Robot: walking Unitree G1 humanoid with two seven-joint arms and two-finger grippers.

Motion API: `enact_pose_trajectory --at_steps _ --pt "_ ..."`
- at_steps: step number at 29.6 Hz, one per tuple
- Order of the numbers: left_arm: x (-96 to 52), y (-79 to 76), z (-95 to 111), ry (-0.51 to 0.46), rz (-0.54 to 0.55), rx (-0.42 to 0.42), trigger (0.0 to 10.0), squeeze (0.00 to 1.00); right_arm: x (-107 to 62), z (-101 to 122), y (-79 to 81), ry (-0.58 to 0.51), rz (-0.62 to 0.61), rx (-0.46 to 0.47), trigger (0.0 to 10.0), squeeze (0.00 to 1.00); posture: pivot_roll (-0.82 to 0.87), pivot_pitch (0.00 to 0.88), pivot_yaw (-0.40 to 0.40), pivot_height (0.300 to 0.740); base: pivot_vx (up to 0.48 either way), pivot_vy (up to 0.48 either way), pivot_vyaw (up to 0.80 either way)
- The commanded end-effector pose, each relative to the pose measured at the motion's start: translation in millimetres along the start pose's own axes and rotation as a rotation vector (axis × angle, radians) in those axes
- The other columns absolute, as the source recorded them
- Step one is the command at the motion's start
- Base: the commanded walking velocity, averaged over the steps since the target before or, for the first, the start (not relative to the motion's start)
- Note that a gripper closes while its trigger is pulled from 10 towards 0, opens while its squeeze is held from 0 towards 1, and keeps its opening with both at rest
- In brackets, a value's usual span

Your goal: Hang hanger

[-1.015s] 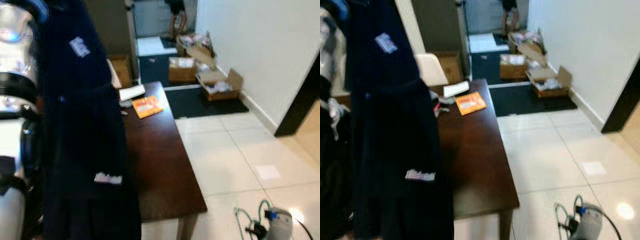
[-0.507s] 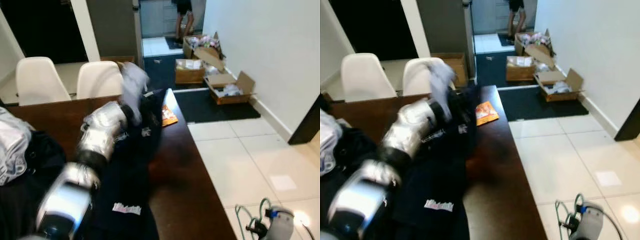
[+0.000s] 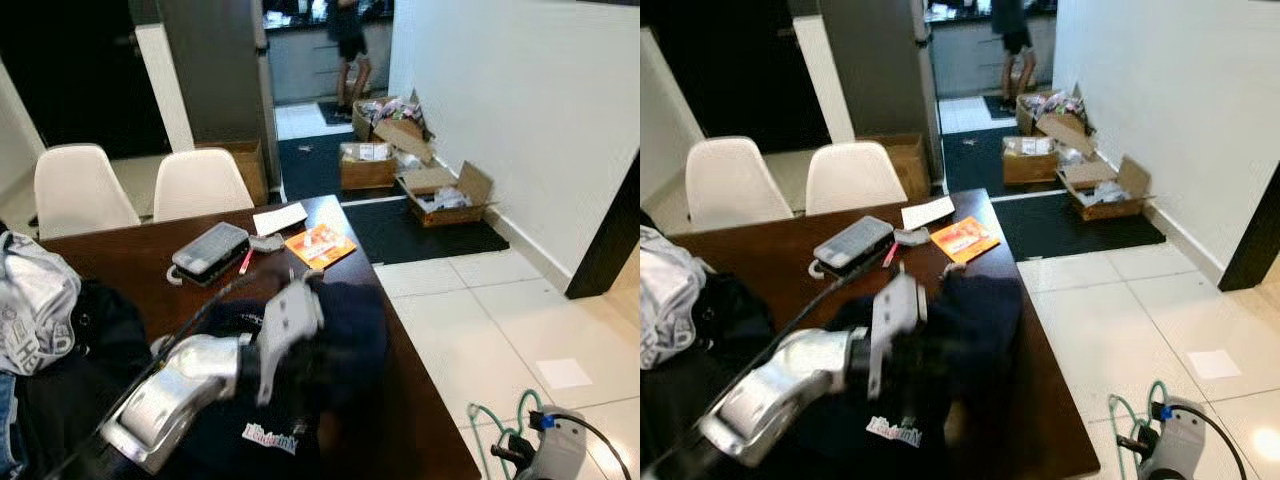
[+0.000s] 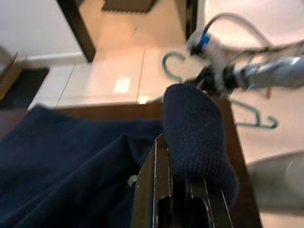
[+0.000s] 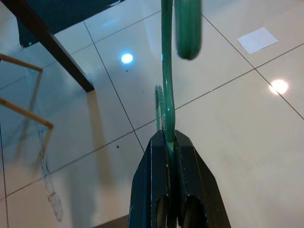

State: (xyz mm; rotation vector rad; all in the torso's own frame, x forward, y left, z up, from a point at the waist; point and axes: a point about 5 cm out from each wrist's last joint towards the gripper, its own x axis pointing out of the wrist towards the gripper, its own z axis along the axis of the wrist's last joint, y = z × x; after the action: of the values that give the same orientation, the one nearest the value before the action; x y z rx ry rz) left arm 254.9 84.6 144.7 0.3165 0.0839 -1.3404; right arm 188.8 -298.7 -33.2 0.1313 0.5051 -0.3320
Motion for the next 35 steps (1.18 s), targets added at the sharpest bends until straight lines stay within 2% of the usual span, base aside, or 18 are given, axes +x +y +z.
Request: enact_pose_trajectory --at_steps 1,3,4,5,6,10,11,13,14,15,16,17,18,22,23,25,27,35 --pt "-8.9 5.1 -15.4 0.150 0.058 0.026 10.0 0.00 1.1 -0.8 1.7 0.012 0.000 0.009 10.0 0.00 -0.01 0.007 0.039 0.740 0.000 0.000 0.00" --pt "-11.5 8.5 -22.6 0.215 0.104 0.045 10.0 0.00 1.3 -0.5 1.6 0.012 0.001 0.009 10.0 0.00 -0.01 0.008 0.039 0.740 0.000 0.000 0.00" --pt "-13.6 12.7 -27.9 0.259 0.174 0.044 10.0 0.54 1.4 -0.4 1.6 0.014 0.002 0.008 10.0 0.00 0.00 0.008 0.036 0.740 0.000 0.000 0.00" --pt "-13.6 12.7 -27.9 0.259 0.174 0.044 10.0 0.54 1.4 -0.4 1.6 0.014 0.002 0.008 10.0 0.00 0.00 0.008 0.036 0.740 0.000 0.000 0.00" --pt "-14.8 20.6 -30.7 0.271 0.273 0.038 10.0 1.00 1.6 -0.2 1.6 0.014 0.003 0.008 10.0 0.00 0.00 0.009 0.033 0.740 0.000 0.000 0.00" --pt "-16.4 27.4 -31.3 0.283 0.357 0.050 10.0 1.00 1.7 -0.1 1.8 0.015 0.005 0.008 10.0 0.00 0.00 0.010 0.032 0.740 0.000 0.000 0.00" --pt "-16.1 33.8 -24.0 0.228 0.435 0.043 10.0 1.00 1.7 -0.1 2.0 0.015 0.007 0.007 10.0 0.00 0.00 0.010 0.031 0.740 0.000 0.000 0.00" --pt "-16.1 33.8 -24.0 0.228 0.435 0.043 10.0 1.00 1.7 -0.1 2.0 0.015 0.007 0.007 10.0 0.00 0.00 0.010 0.031 0.740 0.000 0.000 0.00" --pt "-15.3 38.0 -11.3 0.141 0.495 0.023 10.0 1.00 1.8 -0.2 2.2 0.016 0.008 0.007 10.0 0.00 0.00 0.010 0.030 0.740 0.000 0.000 0.00" --pt "-15.3 38.0 -11.3 0.141 0.495 0.023 10.0 1.00 1.8 -0.2 2.2 0.016 0.008 0.007 10.0 0.00 0.00 0.010 0.030 0.740 0.000 0.000 0.00" --pt "-11.8 35.9 2.7 -0.002 0.504 -0.056 10.0 0.20 1.8 -0.4 2.5 0.017 0.010 0.007 10.0 0.00 0.00 0.010 0.030 0.740 0.000 0.000 0.00" --pt "-8.9 32.2 12.6 -0.120 0.507 -0.131 10.0 0.00 1.8 -0.6 2.7 0.018 0.011 0.007 10.0 0.00 0.00 0.011 0.032 0.740 0.000 0.000 0.00" --pt "-6.2 27.9 18.8 -0.203 0.496 -0.189 10.0 0.00 1.8 -0.7 2.9 0.018 0.011 0.007 10.0 0.00 0.00 0.012 0.032 0.740 0.000 0.000 0.00" --pt "-3.6 24.2 22.6 -0.251 0.488 -0.222 10.0 0.00 1.8 -0.8 2.9 0.018 0.010 0.007 10.0 0.00 0.00 0.012 0.032 0.740 0.000 0.000 0.00" --pt "2.9 14.1 37.1 -0.347 0.436 -0.256 10.0 0.00 1.9 -0.6 2.9 0.019 0.010 0.007 10.0 0.00 0.00 0.012 0.026 0.740 -0.307 0.000 0.00" --pt "2.9 14.1 37.1 -0.347 0.436 -0.256 10.0 0.00 1.9 -0.6 2.9 0.019 0.010 0.007 10.0 0.00 0.00 0.012 0.026 0.740 -0.307 0.000 0.00" --pt "1.9 10.1 59.1 -0.461 0.400 -0.262 10.0 0.00 2.2 -0.5 3.1 0.021 0.011 0.007 10.0 0.00 0.00 0.012 0.022 0.740 -0.431 0.000 0.00" --pt "-19.1 28.6 79.7 -0.498 0.520 -0.208 10.0 0.00 2.2 -0.8 3.5 0.023 0.012 0.008 10.0 0.00 0.00 0.011 0.024 0.740 -0.335 0.000 0.00"
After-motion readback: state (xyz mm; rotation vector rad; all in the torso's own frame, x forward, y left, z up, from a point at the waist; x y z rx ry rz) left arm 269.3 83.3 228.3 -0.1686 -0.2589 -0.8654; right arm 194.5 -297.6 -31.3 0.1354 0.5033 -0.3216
